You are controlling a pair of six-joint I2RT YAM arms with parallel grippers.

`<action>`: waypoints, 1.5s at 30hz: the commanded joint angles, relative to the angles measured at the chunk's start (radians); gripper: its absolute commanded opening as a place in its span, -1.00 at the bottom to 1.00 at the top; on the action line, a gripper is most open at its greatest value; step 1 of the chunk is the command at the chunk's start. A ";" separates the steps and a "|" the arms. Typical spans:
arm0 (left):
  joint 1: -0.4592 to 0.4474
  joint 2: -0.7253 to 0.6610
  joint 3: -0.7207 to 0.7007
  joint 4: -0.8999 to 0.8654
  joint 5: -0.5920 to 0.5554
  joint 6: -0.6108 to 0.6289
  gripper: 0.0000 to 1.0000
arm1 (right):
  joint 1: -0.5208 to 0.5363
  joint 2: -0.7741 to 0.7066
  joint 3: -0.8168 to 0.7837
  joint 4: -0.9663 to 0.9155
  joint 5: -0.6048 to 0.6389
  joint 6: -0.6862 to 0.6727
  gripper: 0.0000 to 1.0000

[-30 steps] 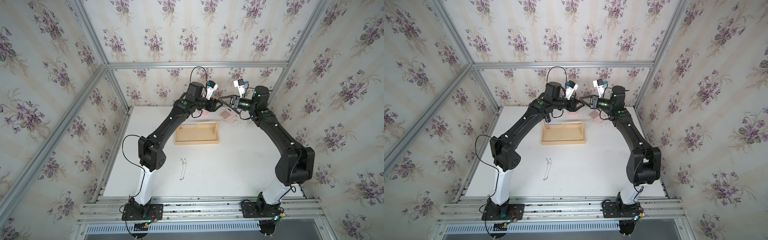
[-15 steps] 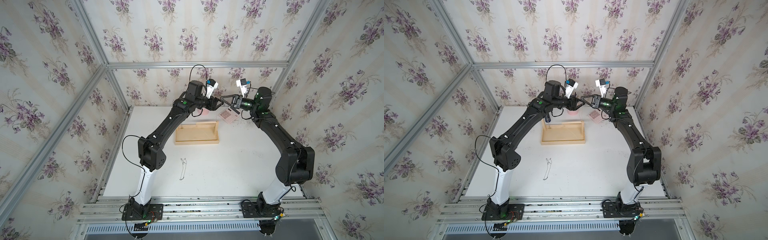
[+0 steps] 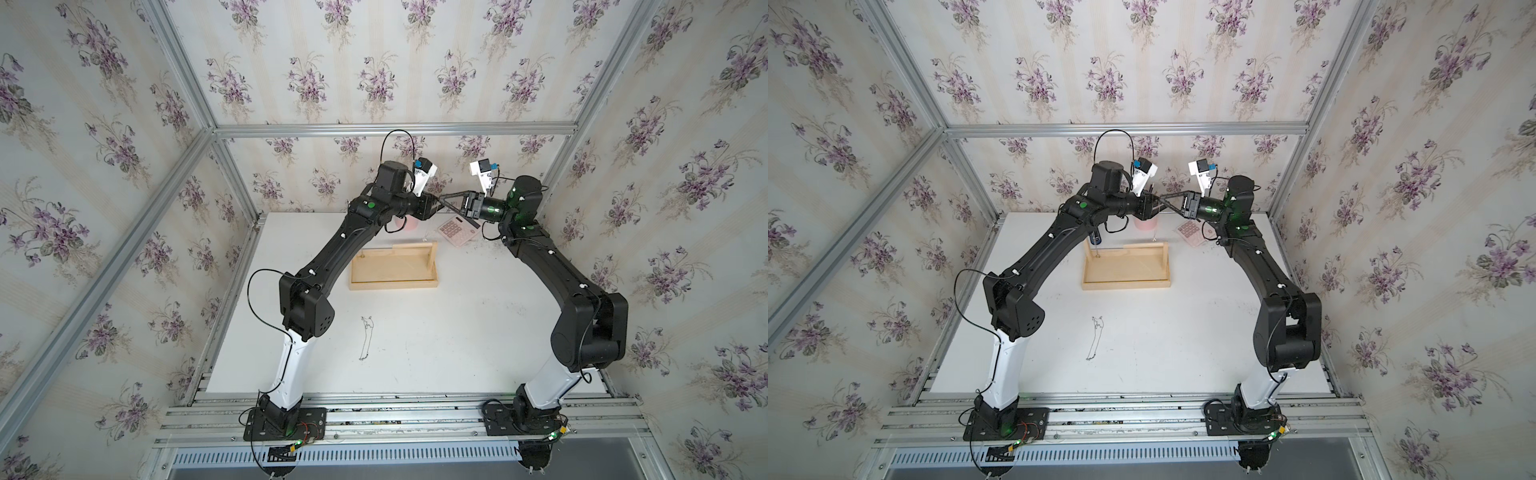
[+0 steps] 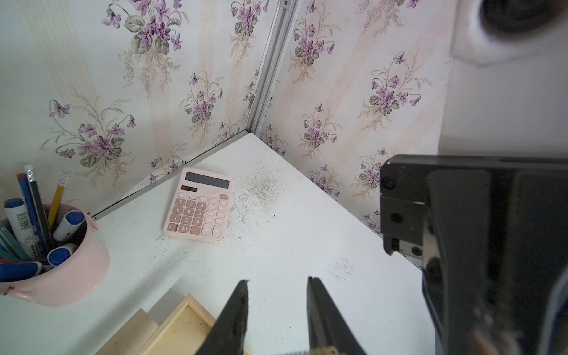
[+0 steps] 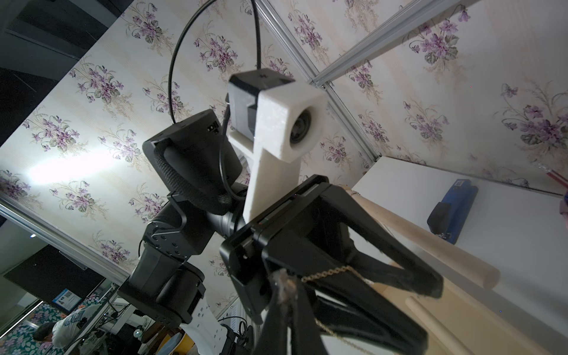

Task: Hang the necklace on the jewelry display stand
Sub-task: Adjust the necklace.

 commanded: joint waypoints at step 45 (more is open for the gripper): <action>0.023 0.052 0.100 -0.090 -0.209 0.038 -1.00 | 0.000 0.239 0.228 -0.126 -0.036 -0.153 -0.86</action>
